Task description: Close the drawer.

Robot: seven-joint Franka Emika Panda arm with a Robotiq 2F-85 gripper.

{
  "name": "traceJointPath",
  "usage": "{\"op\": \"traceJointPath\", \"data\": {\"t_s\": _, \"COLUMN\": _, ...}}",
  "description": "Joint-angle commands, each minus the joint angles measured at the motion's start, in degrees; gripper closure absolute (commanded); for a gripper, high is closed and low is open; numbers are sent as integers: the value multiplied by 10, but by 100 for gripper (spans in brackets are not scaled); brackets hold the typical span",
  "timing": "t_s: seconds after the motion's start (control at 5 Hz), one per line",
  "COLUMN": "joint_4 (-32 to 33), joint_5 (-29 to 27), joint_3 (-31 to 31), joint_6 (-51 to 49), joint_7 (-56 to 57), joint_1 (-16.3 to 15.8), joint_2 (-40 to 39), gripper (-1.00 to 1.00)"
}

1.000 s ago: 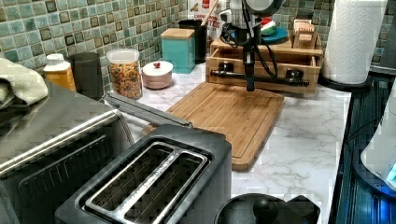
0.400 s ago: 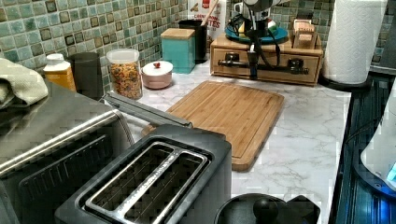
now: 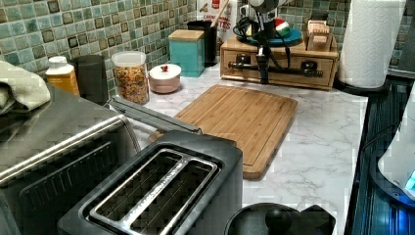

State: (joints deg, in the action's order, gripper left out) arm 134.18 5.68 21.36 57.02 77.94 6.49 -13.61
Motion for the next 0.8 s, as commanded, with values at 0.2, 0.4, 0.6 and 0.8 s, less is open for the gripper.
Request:
{"op": "traceJointPath", "data": {"t_s": 0.2, "joint_4": -121, "joint_5": 6, "joint_3": 68, "joint_6": 57, "joint_7": -1, "joint_1": 55, "joint_2": -18, "gripper": 100}}
{"op": "traceJointPath", "data": {"t_s": 0.4, "joint_4": -121, "joint_5": 2, "joint_3": 76, "joint_6": 57, "joint_7": 2, "joint_1": 47, "joint_2": -19, "gripper": 100}}
{"op": "traceJointPath", "data": {"t_s": 0.6, "joint_4": -121, "joint_5": -11, "joint_3": 96, "joint_6": 58, "joint_7": 11, "joint_1": 27, "joint_2": -22, "gripper": 100}}
{"op": "traceJointPath", "data": {"t_s": 0.8, "joint_4": -121, "joint_5": -1, "joint_3": 81, "joint_6": 57, "joint_7": 5, "joint_1": 42, "joint_2": -20, "gripper": 100}}
